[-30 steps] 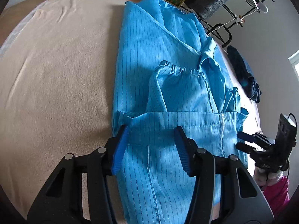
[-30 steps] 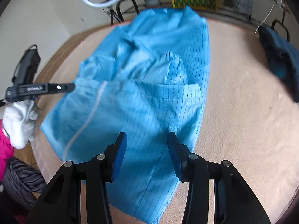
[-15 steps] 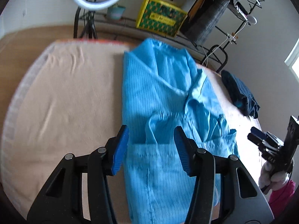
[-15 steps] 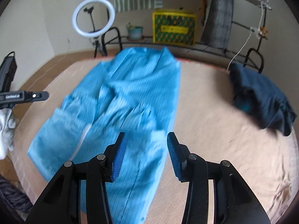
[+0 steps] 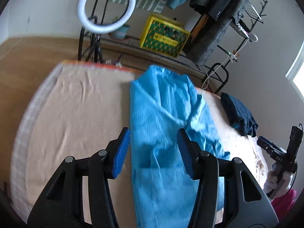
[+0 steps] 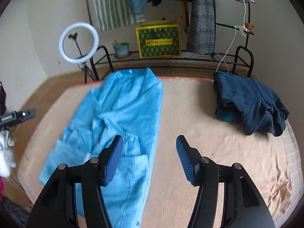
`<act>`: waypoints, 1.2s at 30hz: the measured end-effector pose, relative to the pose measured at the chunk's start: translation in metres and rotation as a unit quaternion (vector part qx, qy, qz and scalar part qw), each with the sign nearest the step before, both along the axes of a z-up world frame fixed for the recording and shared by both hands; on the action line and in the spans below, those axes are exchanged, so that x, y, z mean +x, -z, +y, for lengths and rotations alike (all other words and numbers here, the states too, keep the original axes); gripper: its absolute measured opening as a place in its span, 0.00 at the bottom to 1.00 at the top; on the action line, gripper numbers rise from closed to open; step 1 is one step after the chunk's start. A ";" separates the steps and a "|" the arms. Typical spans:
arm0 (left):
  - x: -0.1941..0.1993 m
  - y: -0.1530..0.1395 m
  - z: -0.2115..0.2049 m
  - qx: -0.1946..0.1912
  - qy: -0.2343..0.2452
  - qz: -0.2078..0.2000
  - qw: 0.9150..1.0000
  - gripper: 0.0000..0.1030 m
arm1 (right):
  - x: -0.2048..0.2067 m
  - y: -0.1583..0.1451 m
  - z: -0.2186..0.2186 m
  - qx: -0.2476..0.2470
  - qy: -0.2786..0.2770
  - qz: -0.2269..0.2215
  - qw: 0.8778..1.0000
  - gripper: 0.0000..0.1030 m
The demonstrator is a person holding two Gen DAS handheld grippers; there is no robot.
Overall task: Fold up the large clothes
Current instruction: 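Withdraw both open grippers and raise them above the folded coat, then grasp the coat's side edge with the right gripper and lift it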
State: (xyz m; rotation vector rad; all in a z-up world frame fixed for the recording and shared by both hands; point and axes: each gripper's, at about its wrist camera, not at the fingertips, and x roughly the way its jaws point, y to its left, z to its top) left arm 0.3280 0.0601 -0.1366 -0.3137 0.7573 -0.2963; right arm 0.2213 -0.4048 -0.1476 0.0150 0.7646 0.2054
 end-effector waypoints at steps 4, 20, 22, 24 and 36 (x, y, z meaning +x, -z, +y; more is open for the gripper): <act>0.038 -0.014 0.008 -0.017 0.019 0.006 1.000 0.53 | 0.020 -0.014 -0.004 -0.012 -0.004 -0.007 1.000 0.56; 0.230 0.075 0.004 -0.075 0.049 0.089 0.992 0.60 | 0.197 0.029 0.009 0.003 -0.068 0.029 0.997 0.56; 0.245 0.091 0.001 -0.086 0.059 0.099 0.990 0.60 | 0.221 0.050 0.011 0.025 -0.077 0.053 0.995 0.56; 0.256 0.107 0.002 -0.105 0.060 0.114 0.986 0.60 | 0.240 0.067 0.010 0.033 -0.065 0.065 0.995 0.56; 0.281 0.141 -0.013 -0.161 0.090 0.147 0.972 0.60 | 0.290 0.127 -0.010 0.211 -0.067 0.131 0.966 0.56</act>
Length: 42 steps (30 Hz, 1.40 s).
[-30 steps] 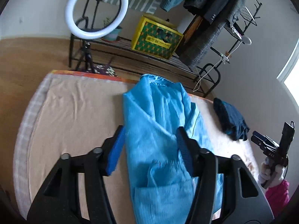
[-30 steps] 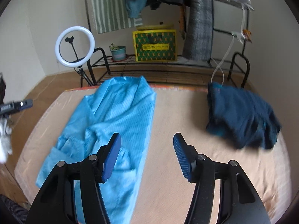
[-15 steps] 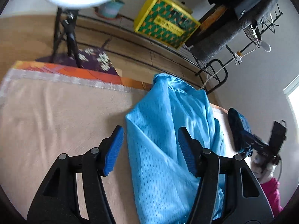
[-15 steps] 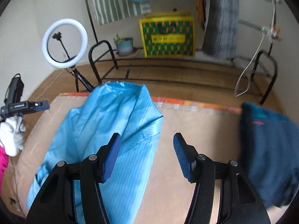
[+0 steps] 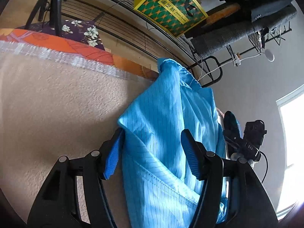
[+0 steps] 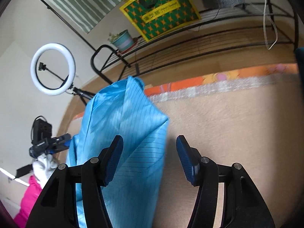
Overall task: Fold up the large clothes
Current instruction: 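Grasp the coat's side edge with the right gripper and lift it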
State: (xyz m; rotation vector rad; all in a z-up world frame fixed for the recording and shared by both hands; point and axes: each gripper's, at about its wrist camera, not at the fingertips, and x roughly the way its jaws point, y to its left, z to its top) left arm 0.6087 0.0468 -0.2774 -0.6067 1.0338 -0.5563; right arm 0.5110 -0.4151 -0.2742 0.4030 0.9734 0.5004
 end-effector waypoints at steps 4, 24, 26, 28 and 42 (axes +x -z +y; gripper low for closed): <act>0.002 -0.004 -0.011 0.059 0.001 -0.017 0.998 0.40 | -0.001 0.004 0.021 -0.024 -0.024 -0.012 0.999 0.51; -0.075 -0.063 -0.046 0.112 -0.010 -0.135 0.984 0.02 | -0.035 -0.056 0.034 -0.087 -0.048 -0.083 0.992 0.03; -0.091 -0.071 -0.049 0.115 0.000 -0.142 0.983 0.02 | -0.049 -0.068 0.035 -0.085 -0.055 -0.092 0.991 0.03; -0.109 -0.079 -0.052 0.122 0.011 -0.146 0.982 0.02 | -0.063 -0.079 0.037 -0.082 -0.065 -0.102 0.989 0.03; -0.245 -0.098 -0.039 0.148 0.038 -0.150 0.977 0.02 | -0.215 -0.108 0.046 -0.106 -0.124 -0.103 0.981 0.02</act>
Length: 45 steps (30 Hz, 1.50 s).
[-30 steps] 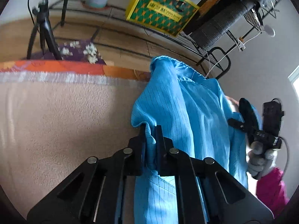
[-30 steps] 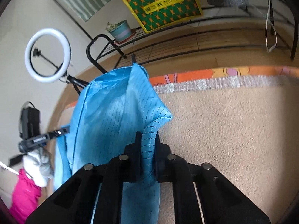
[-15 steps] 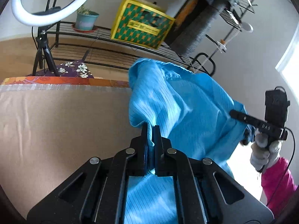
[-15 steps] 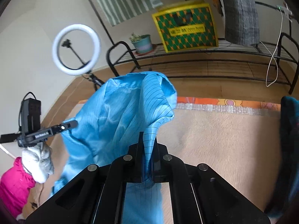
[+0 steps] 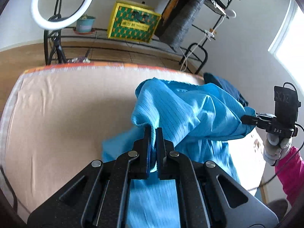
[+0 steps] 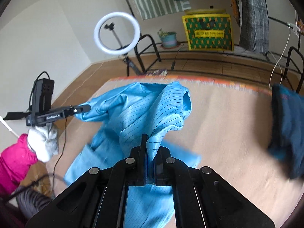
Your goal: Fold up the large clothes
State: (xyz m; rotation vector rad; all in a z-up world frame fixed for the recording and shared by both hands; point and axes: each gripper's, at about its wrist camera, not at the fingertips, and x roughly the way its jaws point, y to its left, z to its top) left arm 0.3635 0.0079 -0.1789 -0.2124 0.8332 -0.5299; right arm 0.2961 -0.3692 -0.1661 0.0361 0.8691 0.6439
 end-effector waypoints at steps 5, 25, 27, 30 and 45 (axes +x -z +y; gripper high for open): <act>-0.046 0.020 0.004 0.031 0.007 0.030 0.999 0.02 | -0.047 0.019 0.004 -0.025 -0.009 0.030 0.999 0.02; -0.165 -0.007 0.023 0.051 0.013 0.042 0.998 0.03 | -0.157 0.000 -0.007 -0.087 0.008 -0.005 0.996 0.17; -0.182 -0.036 0.030 0.038 0.009 0.016 0.999 0.03 | -0.180 -0.029 -0.019 -0.069 0.017 -0.040 0.997 0.17; -0.218 -0.075 0.040 0.013 0.012 -0.021 1.000 0.03 | -0.211 -0.064 -0.035 -0.047 0.030 -0.078 0.995 0.17; -0.320 -0.210 0.051 -0.020 0.014 -0.093 0.995 0.16 | -0.317 -0.190 -0.070 -0.033 0.052 -0.207 0.976 0.28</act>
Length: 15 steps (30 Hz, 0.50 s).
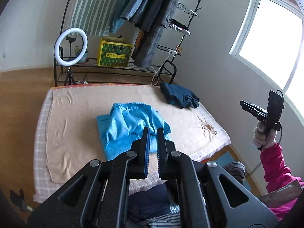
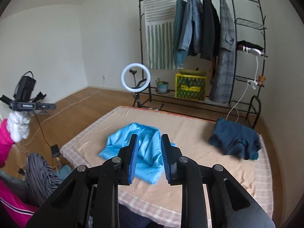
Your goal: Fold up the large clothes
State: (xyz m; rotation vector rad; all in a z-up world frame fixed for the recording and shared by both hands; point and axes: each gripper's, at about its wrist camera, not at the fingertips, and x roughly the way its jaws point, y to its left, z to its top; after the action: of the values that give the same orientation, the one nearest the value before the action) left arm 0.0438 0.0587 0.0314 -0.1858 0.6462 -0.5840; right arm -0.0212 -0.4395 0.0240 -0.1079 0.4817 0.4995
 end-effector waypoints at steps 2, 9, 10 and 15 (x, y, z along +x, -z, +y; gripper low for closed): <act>0.013 0.007 -0.003 -0.007 -0.001 0.005 1.000 0.58 | 0.004 0.003 -0.004 0.017 -0.003 0.004 1.000 0.37; 0.114 0.075 -0.022 -0.063 -0.024 0.076 0.995 0.70 | 0.048 0.049 0.011 0.037 0.003 0.022 0.999 0.55; 0.135 0.089 -0.027 -0.067 -0.023 0.093 0.993 0.70 | 0.059 0.058 0.015 0.042 0.000 0.038 0.998 0.55; 0.208 0.148 -0.044 -0.068 -0.031 0.151 0.986 0.70 | 0.124 0.104 0.042 0.048 -0.007 0.102 0.994 0.56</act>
State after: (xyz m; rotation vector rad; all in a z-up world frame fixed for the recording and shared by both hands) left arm 0.2518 0.0149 -0.1164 -0.4272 0.8911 -0.5441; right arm 0.1030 -0.3971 -0.0802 0.0321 0.6559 0.5499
